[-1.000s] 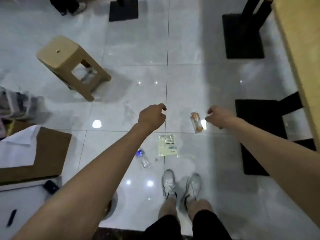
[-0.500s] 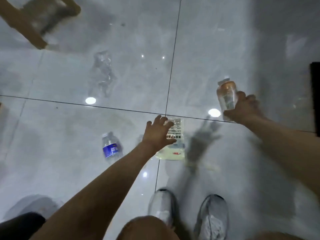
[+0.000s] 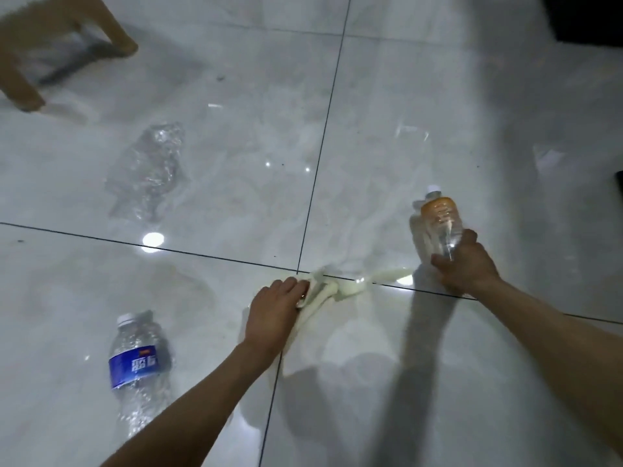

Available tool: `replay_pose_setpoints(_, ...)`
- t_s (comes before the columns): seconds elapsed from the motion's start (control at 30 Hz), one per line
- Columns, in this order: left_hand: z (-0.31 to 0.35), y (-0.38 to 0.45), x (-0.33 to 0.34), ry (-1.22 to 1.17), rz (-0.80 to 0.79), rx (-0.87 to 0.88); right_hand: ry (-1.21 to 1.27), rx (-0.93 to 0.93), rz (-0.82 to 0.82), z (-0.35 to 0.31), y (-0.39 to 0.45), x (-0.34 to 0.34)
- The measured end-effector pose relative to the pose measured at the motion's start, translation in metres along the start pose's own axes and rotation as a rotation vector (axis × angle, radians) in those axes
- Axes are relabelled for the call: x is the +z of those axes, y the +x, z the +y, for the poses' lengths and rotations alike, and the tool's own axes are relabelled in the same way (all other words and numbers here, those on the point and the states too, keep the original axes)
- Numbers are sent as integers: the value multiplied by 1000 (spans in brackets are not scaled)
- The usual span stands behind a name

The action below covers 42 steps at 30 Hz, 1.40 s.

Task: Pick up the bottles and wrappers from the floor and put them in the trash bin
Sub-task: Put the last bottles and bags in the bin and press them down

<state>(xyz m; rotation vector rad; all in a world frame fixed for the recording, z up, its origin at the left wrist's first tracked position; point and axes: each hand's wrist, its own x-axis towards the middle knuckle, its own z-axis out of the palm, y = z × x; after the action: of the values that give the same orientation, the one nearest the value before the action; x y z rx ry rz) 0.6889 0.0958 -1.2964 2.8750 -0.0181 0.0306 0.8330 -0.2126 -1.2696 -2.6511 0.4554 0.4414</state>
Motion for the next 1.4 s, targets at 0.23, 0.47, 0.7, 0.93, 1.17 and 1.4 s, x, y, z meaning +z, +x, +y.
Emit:
replay_pose_setpoints(0.23, 38, 32, -165, -526, 151, -570, 101, -51, -38, -95, -84, -92)
replay_pose_setpoints(0.47, 85, 19, -455, -922, 214, -860, 234, -223, -251, -251, -219, -322)
replay_pose_setpoints(0.7, 131, -24, -754, -1138, 192, -926, 500, -298, -367, -386, -383, -539)
replay_pose_setpoints(0.93, 149, -80, -916, -1119, 459, -906, 497, -538, -394, -458, -505, -641)
replay_pose_setpoints(1.17, 143, -141, -994, -1124, 763, -922, 477, -764, -444, -507, -589, -671)
replay_pose_setpoints(1.4, 109, -263, -1031, -1070, 952, -1076, 458, -939, -629, -552, -687, -638)
